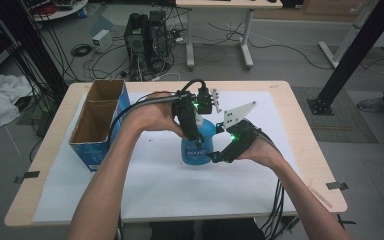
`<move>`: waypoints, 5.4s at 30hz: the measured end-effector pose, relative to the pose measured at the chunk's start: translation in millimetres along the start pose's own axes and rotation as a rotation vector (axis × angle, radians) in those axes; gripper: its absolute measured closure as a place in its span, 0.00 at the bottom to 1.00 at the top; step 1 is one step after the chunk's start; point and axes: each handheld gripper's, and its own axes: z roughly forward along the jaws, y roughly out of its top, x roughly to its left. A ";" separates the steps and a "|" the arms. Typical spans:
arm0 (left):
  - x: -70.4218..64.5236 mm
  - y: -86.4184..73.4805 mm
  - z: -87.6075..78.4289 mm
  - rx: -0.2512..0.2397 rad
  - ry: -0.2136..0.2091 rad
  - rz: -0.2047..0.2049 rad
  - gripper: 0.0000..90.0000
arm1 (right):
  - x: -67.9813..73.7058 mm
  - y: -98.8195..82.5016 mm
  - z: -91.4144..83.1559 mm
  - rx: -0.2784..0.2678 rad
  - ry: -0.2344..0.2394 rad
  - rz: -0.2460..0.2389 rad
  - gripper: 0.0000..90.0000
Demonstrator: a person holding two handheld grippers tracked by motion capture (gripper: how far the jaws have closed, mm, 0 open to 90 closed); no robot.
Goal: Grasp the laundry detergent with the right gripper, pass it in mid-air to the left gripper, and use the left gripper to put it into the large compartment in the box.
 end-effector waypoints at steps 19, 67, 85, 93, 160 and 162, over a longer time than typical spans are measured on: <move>22.4 -15.2 -53.1 -0.021 0.080 -0.252 0.42 | -5.3 -7.0 -23.2 0.076 -0.147 -0.057 0.14; 54.8 -166.0 -185.1 0.097 0.337 -0.826 0.43 | -14.7 -19.3 -77.1 0.351 -0.276 -0.026 0.14; 60.7 -211.9 -127.0 0.122 0.255 -0.838 0.43 | -11.0 -26.3 -81.9 0.400 -0.274 0.010 0.14; 65.5 -226.5 -96.9 0.115 0.208 -0.813 0.43 | -10.7 -27.7 -78.6 0.420 -0.271 0.012 0.14; 63.6 -255.6 -9.7 0.192 0.128 -0.647 0.42 | -10.7 -39.2 -62.8 0.459 -0.276 -0.008 0.14; 63.8 -255.7 -9.9 0.194 0.126 -0.646 0.42 | -9.8 -39.0 -62.8 0.463 -0.278 0.003 0.14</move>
